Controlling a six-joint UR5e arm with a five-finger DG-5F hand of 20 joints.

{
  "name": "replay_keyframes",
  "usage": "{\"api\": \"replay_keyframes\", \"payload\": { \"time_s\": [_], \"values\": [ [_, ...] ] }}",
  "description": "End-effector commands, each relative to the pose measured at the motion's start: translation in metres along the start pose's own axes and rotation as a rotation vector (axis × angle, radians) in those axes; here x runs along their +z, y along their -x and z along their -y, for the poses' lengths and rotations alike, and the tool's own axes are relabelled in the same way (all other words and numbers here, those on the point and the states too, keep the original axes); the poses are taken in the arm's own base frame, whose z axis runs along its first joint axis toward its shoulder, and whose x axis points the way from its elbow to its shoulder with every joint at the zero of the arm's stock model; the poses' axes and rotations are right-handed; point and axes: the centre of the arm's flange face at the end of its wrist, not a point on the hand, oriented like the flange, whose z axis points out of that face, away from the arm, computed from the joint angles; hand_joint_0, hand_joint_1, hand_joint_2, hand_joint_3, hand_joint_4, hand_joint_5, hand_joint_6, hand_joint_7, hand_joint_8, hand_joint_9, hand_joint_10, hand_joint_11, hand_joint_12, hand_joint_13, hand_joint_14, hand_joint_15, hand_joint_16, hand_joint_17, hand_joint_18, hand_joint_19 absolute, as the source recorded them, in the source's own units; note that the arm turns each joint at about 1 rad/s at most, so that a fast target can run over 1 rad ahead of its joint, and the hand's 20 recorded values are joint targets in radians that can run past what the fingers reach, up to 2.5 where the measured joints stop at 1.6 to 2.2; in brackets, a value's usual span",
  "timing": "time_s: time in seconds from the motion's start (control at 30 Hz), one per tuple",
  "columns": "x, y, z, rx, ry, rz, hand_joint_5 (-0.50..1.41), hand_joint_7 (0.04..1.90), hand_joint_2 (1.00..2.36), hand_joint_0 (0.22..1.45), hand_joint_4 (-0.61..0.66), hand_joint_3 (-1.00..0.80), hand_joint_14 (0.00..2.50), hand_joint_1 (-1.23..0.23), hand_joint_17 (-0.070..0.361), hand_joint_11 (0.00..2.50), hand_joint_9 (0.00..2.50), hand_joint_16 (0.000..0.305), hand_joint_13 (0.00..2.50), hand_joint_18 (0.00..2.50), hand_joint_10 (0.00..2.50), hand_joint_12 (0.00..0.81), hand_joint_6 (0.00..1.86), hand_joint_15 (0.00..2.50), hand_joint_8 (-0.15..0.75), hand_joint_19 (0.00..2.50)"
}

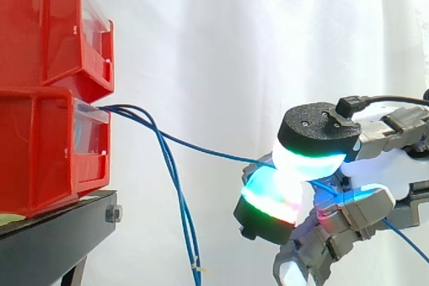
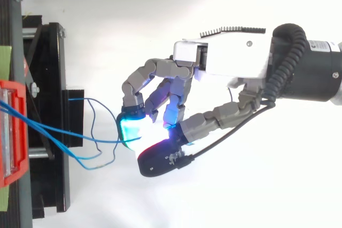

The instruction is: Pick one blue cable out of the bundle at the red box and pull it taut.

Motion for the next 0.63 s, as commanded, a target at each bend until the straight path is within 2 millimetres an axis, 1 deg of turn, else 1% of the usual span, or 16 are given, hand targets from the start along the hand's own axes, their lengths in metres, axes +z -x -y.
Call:
{"api": "replay_keyframes", "payload": {
  "time_s": [0.0,0.6],
  "values": [
    [0.0,0.0,0.0,0.0,0.0,0.0,-0.1,1.08,1.02,0.61,0.07,-0.07,0.02,-0.85,0.121,1.46,1.39,0.054,0.84,0.7,0.01,0.373,0.89,0.51,0.349,0.37],
    [0.0,0.0,0.0,0.0,0.0,0.0,-0.1,1.08,1.02,0.61,0.07,-0.07,0.02,-0.85,0.122,1.45,1.39,0.054,0.84,0.69,0.01,0.373,0.89,0.5,0.358,0.36]
  ]
}}
